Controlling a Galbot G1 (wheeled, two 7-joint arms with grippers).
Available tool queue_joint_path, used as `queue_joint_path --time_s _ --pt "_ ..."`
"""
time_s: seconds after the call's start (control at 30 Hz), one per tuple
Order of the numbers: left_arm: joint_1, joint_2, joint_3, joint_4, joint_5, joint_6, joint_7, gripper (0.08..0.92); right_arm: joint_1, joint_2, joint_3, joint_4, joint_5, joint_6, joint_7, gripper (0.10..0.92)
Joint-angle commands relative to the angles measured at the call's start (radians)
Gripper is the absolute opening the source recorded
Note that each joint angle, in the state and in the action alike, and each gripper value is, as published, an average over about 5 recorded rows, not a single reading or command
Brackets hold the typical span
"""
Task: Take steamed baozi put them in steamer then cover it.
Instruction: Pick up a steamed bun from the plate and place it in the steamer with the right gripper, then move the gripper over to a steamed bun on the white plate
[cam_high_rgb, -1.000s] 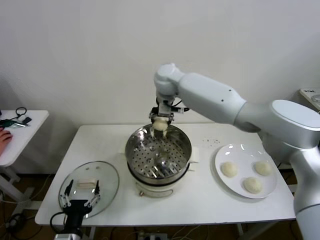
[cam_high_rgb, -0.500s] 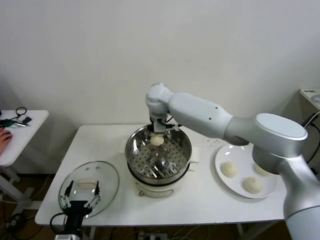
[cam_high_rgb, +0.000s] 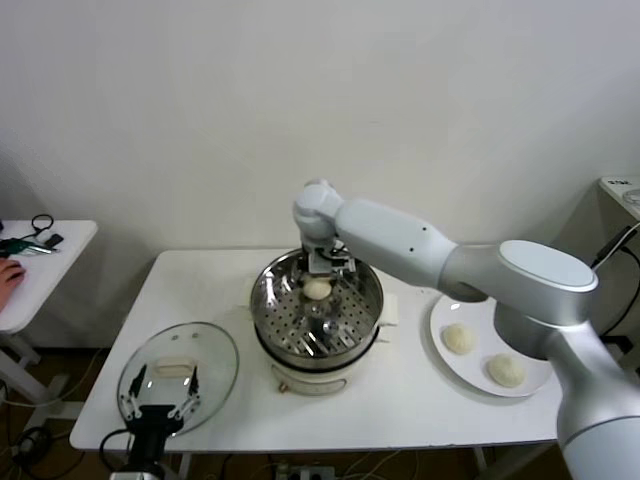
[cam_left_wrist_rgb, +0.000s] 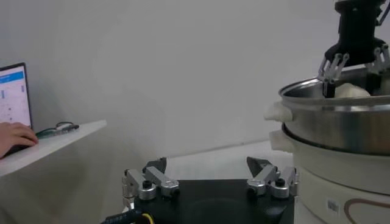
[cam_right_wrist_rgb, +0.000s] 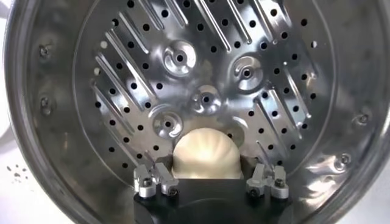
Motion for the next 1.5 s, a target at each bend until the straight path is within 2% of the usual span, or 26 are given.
queue_joint_path --time_s 0.03,0.37,0.63,0.73,0.9,1.17,1.3,1.5 --pt "0.003 0.000 0.000 0.001 -0.003 -0.001 -0.001 0.823 -0.009 0.005 0.002 -0.013 -0.008 -0.002 0.000 0.818" --pt "0.014 0.004 0.001 -0.005 -0.020 -0.002 0.003 0.823 0.079 -0.080 -0.001 0.114 0.120 -0.021 -0.025 0.823" --pt "0.014 0.007 0.004 -0.016 -0.020 0.000 0.004 0.823 0.228 -0.272 -0.071 0.251 0.309 -0.112 -0.001 0.823" --pt "0.010 0.008 0.009 -0.021 -0.015 0.003 0.004 0.823 0.306 -0.384 -0.158 0.304 0.473 -0.225 0.020 0.823" --pt "0.013 0.008 0.011 -0.034 -0.005 0.000 0.004 0.823 0.435 -0.568 -0.363 0.399 0.768 -0.499 0.146 0.823" --pt "0.029 0.011 0.023 -0.057 0.021 -0.010 0.013 0.823 0.406 -0.774 -0.426 0.469 1.064 -0.912 0.267 0.823" --pt "0.030 0.011 0.027 -0.069 0.029 -0.012 0.015 0.823 0.349 -0.818 -0.414 0.427 1.085 -0.960 0.239 0.823" --pt "0.033 0.012 0.026 -0.074 0.026 -0.011 0.014 0.823 0.232 -0.855 -0.393 0.366 0.964 -0.941 0.141 0.823"
